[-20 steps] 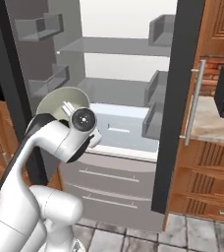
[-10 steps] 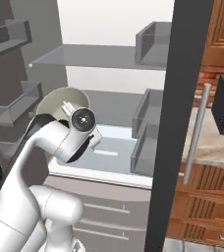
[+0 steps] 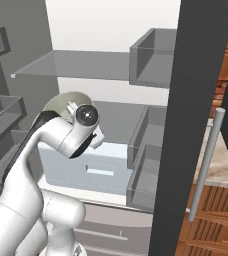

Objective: Move the mug from next to the sink to the open cabinet. Then, move the bowl with the squash to the fridge to clear the area for faucet cleaning.

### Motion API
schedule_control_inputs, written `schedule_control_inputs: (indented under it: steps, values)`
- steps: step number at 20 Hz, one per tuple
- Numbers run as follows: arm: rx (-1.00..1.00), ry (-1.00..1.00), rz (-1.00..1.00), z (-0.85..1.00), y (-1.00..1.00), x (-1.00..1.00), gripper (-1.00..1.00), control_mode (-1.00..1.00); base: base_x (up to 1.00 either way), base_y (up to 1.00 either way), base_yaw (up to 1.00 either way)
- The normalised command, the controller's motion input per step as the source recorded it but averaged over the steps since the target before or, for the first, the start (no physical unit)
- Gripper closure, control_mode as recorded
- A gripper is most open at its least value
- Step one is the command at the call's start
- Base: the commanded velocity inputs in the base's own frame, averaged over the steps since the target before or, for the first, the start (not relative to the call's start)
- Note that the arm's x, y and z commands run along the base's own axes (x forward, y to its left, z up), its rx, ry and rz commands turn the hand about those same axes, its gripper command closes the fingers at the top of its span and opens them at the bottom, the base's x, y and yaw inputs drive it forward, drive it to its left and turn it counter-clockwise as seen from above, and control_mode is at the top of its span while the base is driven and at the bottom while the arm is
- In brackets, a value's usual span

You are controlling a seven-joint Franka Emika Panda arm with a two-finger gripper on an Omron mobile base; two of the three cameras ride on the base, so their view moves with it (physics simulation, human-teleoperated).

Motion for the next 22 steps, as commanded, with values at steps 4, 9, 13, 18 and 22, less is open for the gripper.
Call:
schedule_control_inputs:
  steps: [4, 9, 13, 18, 22]
  values:
    - [0.04, 0.49, -0.03, -0.03, 0.00, 0.62, 1.00, -1.00, 0.00, 0.00, 0.00]
    - [0.07, 0.27, -0.03, -0.11, -0.04, 0.36, 1.00, -1.00, 0.00, 0.00, 0.00]
    - [0.15, 0.00, -0.04, -0.03, -0.02, 0.03, 1.00, -1.00, 0.00, 0.00, 0.00]
    - [0.04, -0.05, -0.15, -0.31, -0.21, 0.07, 1.00, -1.00, 0.00, 0.00, 0.00]
    - [0.01, 0.00, -0.17, -0.04, 0.00, 0.66, 1.00, -1.00, 0.00, 0.00, 0.00]
